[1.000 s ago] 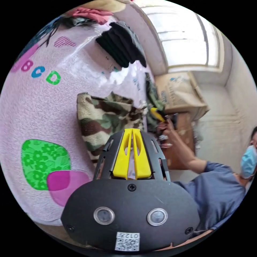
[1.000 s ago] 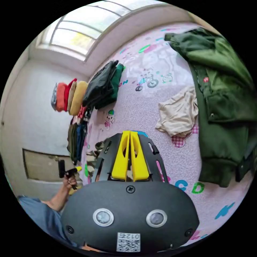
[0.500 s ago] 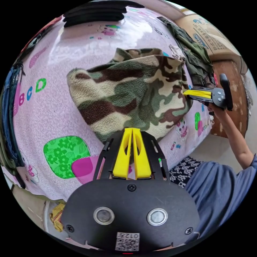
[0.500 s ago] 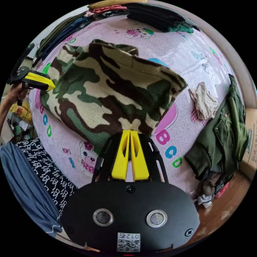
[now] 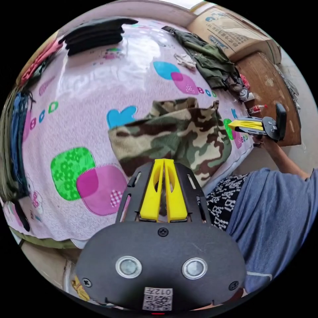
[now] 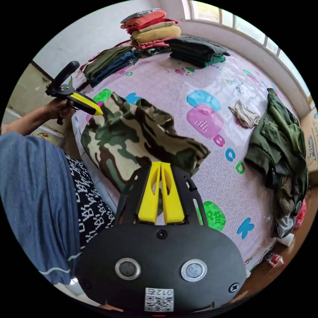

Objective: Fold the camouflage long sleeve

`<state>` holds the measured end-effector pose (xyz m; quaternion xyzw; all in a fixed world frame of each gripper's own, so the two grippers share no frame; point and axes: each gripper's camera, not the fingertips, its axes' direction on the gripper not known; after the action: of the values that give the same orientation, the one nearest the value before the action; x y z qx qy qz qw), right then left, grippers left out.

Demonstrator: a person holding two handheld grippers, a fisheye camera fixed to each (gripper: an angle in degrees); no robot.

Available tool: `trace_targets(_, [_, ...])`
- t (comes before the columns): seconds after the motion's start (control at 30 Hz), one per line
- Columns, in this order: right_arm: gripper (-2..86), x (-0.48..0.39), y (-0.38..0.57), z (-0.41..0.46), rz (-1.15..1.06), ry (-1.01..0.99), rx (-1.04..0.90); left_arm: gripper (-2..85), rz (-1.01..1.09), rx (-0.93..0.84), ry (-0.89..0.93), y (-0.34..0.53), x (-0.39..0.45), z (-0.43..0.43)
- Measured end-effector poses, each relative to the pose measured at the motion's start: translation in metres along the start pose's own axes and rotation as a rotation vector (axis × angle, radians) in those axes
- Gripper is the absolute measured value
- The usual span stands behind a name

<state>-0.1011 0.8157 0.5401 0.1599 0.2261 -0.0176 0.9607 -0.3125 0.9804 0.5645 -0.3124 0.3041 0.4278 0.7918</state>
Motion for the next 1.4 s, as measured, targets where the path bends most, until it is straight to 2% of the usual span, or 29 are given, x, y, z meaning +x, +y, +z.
trace_targets(0.1, [-0.1,-0.001,-0.037,0.011,-0.032,-0.017,-0.007,0.0,0.056,-0.011,0.038,-0.038,0.012,0.010])
trace_targets(0.17, [-0.1,0.006,-0.056,0.020,0.006,0.018,-0.022,0.0,0.072,-0.053,-0.001,-0.058,0.019,0.024])
trace_targets(0.23, [-0.1,0.028,-0.073,0.040,0.142,0.089,-0.127,0.0,0.006,-0.073,-0.107,-0.078,0.018,0.037])
trace_targets(0.3, [-0.1,0.040,-0.074,0.059,0.191,0.083,-0.241,-0.1,-0.115,-0.103,-0.107,-0.084,0.009,0.046])
trace_targets(0.4, [-0.1,0.049,-0.064,0.032,0.254,0.033,-0.145,-0.1,-0.268,-0.074,0.012,-0.080,-0.006,0.044])
trace_targets(0.47, [-0.1,0.044,-0.053,0.002,0.260,0.093,-0.042,-0.2,-0.257,-0.010,0.067,-0.072,-0.007,0.028])
trace_targets(0.5, [-0.1,0.034,-0.046,-0.017,0.228,0.133,0.023,-0.2,-0.227,0.056,0.090,-0.065,-0.005,0.012])
trace_targets(0.6, [-0.1,-0.007,-0.045,-0.038,0.040,0.040,0.125,-0.2,-0.194,0.120,0.105,-0.055,-0.003,-0.011])
trace_targets(0.7, [-0.1,-0.040,-0.063,-0.014,-0.105,0.019,0.037,-0.2,-0.169,0.052,0.067,-0.066,-0.006,-0.002])
trace_targets(0.8, [-0.1,-0.035,-0.077,0.009,-0.023,0.122,-0.046,-0.2,-0.156,0.007,0.022,-0.081,-0.007,0.010])
trace_targets(0.87, [-0.1,-0.021,-0.082,0.025,0.053,0.093,-0.131,-0.1,-0.159,-0.015,-0.008,-0.087,-0.010,0.016])
trace_targets(1.03, [-0.2,0.016,-0.072,-0.002,0.229,-0.070,-0.054,-0.1,-0.288,-0.007,0.110,-0.081,-0.029,0.017])
trace_targets(1.13, [-0.2,0.020,-0.056,-0.038,0.230,-0.024,0.065,-0.2,-0.253,0.130,0.159,-0.067,-0.023,-0.011])
trace_targets(1.2, [-0.2,0.021,-0.059,-0.029,0.205,0.004,-0.001,-0.2,-0.196,0.139,0.175,-0.071,-0.016,-0.014])
trace_targets(1.27, [-0.1,0.024,-0.064,-0.014,0.202,-0.008,-0.056,-0.2,-0.159,0.072,0.163,-0.081,-0.011,-0.002])
trace_targets(1.33, [-0.1,0.033,-0.068,0.008,0.238,0.028,-0.148,-0.2,-0.177,-0.009,0.055,-0.089,-0.011,0.017])
trace_targets(1.4, [-0.1,0.040,-0.069,0.010,0.278,-0.011,-0.136,-0.2,-0.211,-0.046,0.037,-0.089,-0.017,0.027])
